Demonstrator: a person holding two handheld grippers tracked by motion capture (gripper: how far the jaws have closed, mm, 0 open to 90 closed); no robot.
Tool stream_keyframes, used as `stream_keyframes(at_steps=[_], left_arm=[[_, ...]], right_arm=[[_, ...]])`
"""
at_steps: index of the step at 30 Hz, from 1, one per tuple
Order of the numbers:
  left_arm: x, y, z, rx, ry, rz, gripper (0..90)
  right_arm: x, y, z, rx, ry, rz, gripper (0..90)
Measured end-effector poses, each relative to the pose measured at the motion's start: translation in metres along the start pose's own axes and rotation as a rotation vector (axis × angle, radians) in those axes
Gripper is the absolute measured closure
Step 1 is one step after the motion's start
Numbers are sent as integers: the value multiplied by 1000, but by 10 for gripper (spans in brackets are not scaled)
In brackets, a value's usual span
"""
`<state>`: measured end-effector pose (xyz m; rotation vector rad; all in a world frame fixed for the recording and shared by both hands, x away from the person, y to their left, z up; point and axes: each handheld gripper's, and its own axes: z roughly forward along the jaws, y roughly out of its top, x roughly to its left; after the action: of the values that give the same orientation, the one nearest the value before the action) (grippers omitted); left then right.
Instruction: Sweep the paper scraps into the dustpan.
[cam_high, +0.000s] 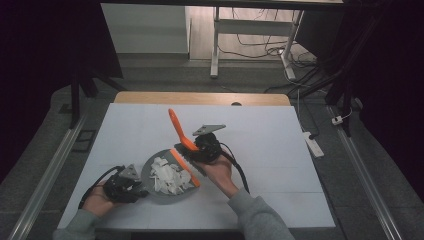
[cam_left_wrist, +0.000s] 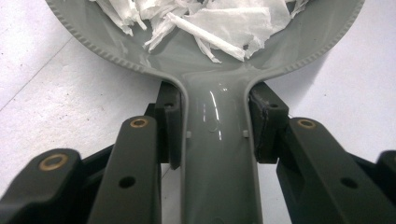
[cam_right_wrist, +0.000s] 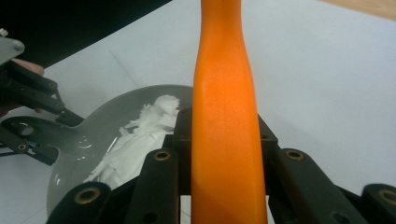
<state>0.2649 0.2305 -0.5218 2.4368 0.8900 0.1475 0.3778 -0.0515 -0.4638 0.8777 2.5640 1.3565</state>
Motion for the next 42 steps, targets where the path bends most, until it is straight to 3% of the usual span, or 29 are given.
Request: stream_keyframes(at_steps=[9, 21, 42], left_arm=[[0, -1, -1, -9, 3, 3, 617], [1, -3, -4, -43, 20, -12, 617], [4, -4, -13, -117, 94, -111, 617]], right_arm=[[-17, -12, -21, -11, -55, 15, 711], [-36, -27, -47, -37, -93, 31, 711], [-55, -61, -102, -58, -130, 39, 711]])
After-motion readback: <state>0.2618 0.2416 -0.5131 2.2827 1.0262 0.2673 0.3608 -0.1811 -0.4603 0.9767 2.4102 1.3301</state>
